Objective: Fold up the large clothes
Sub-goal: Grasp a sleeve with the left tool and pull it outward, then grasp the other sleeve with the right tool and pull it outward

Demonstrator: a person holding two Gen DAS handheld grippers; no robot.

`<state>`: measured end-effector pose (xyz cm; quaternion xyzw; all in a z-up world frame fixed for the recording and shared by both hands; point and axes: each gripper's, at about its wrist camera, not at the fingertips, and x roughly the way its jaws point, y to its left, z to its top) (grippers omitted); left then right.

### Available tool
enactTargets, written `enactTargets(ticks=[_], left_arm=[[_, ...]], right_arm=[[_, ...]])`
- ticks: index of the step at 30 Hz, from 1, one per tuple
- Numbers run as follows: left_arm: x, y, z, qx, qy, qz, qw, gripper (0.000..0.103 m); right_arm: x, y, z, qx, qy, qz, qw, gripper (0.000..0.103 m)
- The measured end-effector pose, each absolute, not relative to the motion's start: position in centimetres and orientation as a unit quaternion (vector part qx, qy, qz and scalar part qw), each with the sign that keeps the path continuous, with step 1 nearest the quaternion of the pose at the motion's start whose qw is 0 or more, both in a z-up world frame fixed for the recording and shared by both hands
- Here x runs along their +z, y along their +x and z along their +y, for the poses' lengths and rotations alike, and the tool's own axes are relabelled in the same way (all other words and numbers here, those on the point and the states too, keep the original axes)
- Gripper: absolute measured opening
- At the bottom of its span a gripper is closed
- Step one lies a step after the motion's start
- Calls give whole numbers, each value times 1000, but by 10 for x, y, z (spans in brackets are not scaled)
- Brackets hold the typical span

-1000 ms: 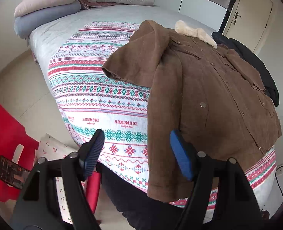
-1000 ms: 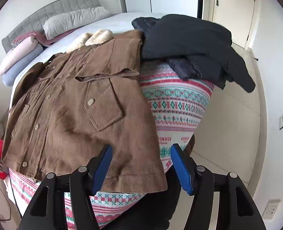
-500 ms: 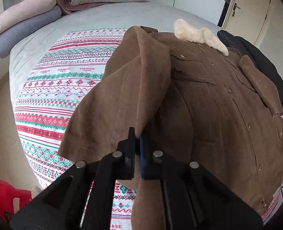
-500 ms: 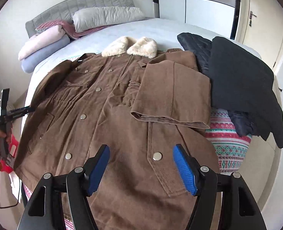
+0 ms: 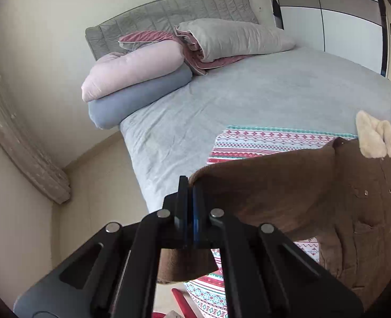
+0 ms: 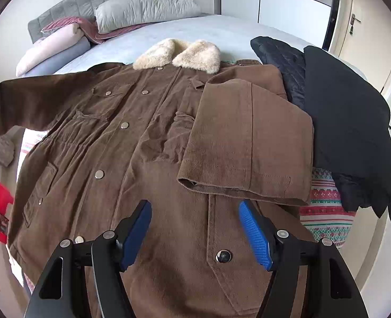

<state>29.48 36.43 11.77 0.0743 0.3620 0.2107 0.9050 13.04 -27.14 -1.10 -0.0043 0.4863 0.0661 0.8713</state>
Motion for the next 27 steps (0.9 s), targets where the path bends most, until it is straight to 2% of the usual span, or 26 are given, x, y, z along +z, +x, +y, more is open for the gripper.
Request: enactTargets(ticks=[5, 8, 10, 11, 12, 14, 19, 21, 22, 27], left_arm=[[84, 351, 401, 273, 65, 392, 876, 5], [52, 375, 412, 339, 79, 387, 854, 15], [42, 379, 416, 402, 92, 362, 836, 17], [43, 374, 418, 412, 76, 346, 839, 27], [43, 368, 420, 405, 46, 335, 850, 44], [41, 355, 419, 368, -13, 329, 870, 63], [21, 329, 380, 241, -71, 389, 886, 66], [14, 312, 359, 195, -95, 404, 888, 77], [11, 303, 348, 176, -107, 408, 890, 80], [0, 261, 290, 86, -144, 434, 885, 82]], right_arm=[[-15, 142, -271, 63, 0, 491, 869, 70], [-14, 146, -270, 57, -12, 494, 868, 70], [-13, 148, -270, 49, -25, 495, 867, 70], [-11, 149, -271, 45, -33, 494, 868, 70], [-10, 150, -272, 41, -40, 493, 868, 70], [-6, 154, -275, 37, -51, 489, 870, 70], [-1, 166, -300, 22, -37, 478, 877, 70], [-2, 168, -307, 28, -25, 477, 878, 71], [-4, 169, -308, 35, -21, 481, 876, 73], [-19, 177, -275, 91, -42, 513, 853, 75]])
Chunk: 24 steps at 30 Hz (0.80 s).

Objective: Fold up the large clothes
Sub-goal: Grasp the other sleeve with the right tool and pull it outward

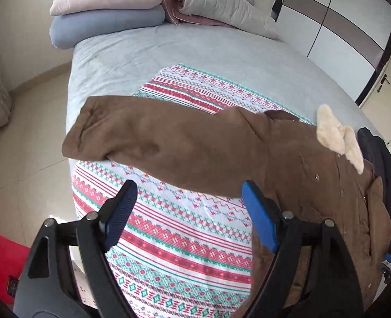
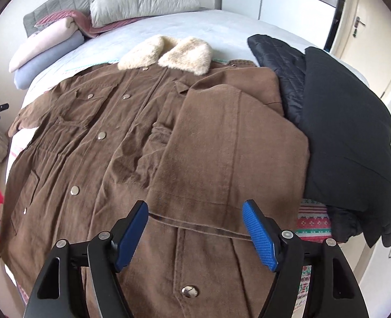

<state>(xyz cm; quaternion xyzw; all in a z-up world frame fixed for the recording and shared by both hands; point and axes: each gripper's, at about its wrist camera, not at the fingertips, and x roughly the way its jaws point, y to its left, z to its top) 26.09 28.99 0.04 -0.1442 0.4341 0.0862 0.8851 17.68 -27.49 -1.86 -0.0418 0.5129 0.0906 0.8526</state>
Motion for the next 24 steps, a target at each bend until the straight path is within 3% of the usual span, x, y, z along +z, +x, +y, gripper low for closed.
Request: enactTargets(ticks=[6, 8, 10, 12, 24], left_arm=[[-12, 215, 222, -17, -150, 461, 874, 84], [-13, 205, 201, -31, -120, 467, 876, 84], [-11, 198, 186, -36, -84, 467, 879, 84], [-9, 194, 174, -42, -58, 466, 882, 84], [3, 182, 127, -84, -41, 463, 881, 84]], right_arm=[[-63, 186, -224, 86, -155, 535, 826, 74], [-72, 190, -222, 51, -195, 523, 828, 61], [-70, 194, -234, 41, -178, 521, 834, 20], [-56, 195, -248, 39, -148, 514, 844, 8], [120, 200, -370, -134, -136, 401, 896, 6]])
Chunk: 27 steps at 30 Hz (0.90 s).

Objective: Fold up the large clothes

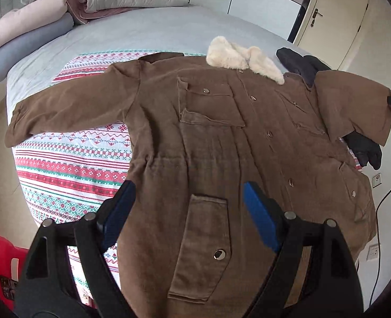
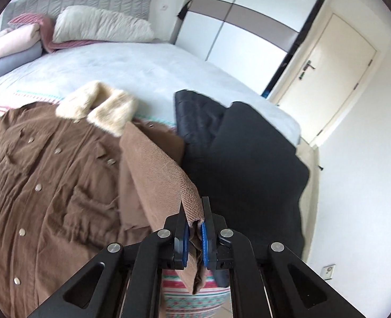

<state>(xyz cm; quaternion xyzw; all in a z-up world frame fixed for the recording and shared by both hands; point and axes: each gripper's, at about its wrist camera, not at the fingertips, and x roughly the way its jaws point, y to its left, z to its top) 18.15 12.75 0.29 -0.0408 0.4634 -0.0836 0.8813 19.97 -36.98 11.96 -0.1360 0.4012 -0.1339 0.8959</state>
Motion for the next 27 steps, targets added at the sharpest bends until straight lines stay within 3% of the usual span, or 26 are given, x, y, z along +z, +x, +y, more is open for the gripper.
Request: enactTargets(ticks=[5, 9, 18, 23, 25, 27], left_arm=[[1, 179, 111, -87, -41, 461, 882, 84], [-1, 175, 98, -91, -36, 461, 882, 84], [-21, 163, 87, -82, 4, 470, 879, 84], [-29, 162, 124, -35, 12, 485, 874, 84], [-33, 167, 146, -16, -4, 493, 870, 84], [-38, 171, 168, 4, -29, 499, 866, 84]], right_arm=[[170, 215, -455, -248, -124, 383, 881, 6], [176, 229, -523, -336, -113, 388, 851, 6], [73, 261, -616, -433, -95, 425, 789, 7], [37, 248, -618, -430, -78, 435, 787, 31], [40, 236, -605, -398, -66, 422, 812, 48], [48, 223, -590, -357, -48, 410, 838, 56]])
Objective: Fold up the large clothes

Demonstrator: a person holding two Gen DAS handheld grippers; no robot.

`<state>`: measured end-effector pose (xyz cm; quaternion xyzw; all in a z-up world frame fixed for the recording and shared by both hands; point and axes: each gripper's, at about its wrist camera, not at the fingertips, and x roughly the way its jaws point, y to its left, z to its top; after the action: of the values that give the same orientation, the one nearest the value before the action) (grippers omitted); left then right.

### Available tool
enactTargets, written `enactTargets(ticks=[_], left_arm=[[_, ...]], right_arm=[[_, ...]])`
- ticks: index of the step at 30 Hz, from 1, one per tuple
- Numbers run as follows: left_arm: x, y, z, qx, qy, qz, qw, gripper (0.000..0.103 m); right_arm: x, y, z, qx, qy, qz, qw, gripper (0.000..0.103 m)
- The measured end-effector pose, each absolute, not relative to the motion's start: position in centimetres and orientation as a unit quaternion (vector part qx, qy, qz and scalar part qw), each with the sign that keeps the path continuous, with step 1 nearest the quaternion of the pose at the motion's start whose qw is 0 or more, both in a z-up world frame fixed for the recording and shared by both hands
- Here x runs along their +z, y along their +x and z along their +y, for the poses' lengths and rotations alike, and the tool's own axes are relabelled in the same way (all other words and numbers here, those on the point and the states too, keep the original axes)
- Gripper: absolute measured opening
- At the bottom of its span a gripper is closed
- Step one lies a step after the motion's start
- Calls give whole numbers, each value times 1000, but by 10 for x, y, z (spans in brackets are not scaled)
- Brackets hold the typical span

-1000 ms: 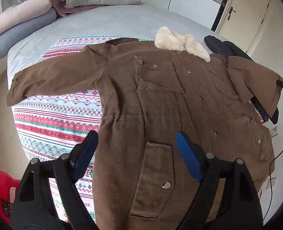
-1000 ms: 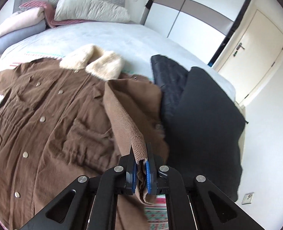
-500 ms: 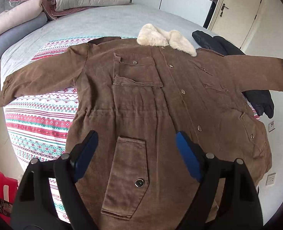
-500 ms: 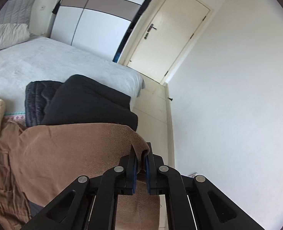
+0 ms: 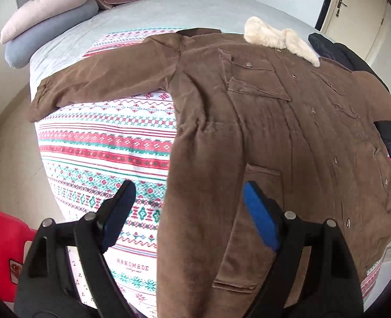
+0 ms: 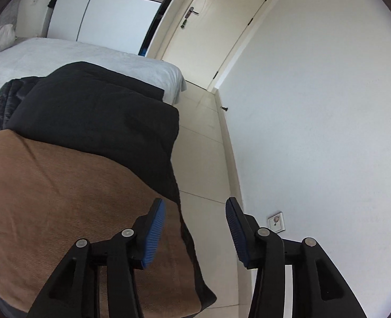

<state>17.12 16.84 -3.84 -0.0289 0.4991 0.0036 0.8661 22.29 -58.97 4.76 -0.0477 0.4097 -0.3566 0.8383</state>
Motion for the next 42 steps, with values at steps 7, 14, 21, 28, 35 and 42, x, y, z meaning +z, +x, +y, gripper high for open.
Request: enactTargets(ticks=[7, 14, 21, 28, 35, 42], left_arm=[[-77, 169, 204, -17, -153, 529, 835, 84], [-94, 138, 184, -113, -160, 549, 813, 83], [-108, 81, 189, -206, -173, 563, 781, 78], [-99, 55, 182, -205, -216, 570, 766, 11], [-57, 50, 219, -180, -234, 534, 792, 11], [-88, 30, 212, -96, -113, 583, 799, 40]], right_arm=[[48, 177, -527, -173, 57, 407, 895, 71], [-14, 119, -452, 28, 133, 473, 871, 72], [-88, 54, -434, 149, 207, 531, 808, 72], [-104, 17, -412, 215, 274, 536, 769, 11], [-33, -6, -405, 208, 232, 500, 808, 9], [-91, -19, -420, 127, 192, 590, 774, 22]])
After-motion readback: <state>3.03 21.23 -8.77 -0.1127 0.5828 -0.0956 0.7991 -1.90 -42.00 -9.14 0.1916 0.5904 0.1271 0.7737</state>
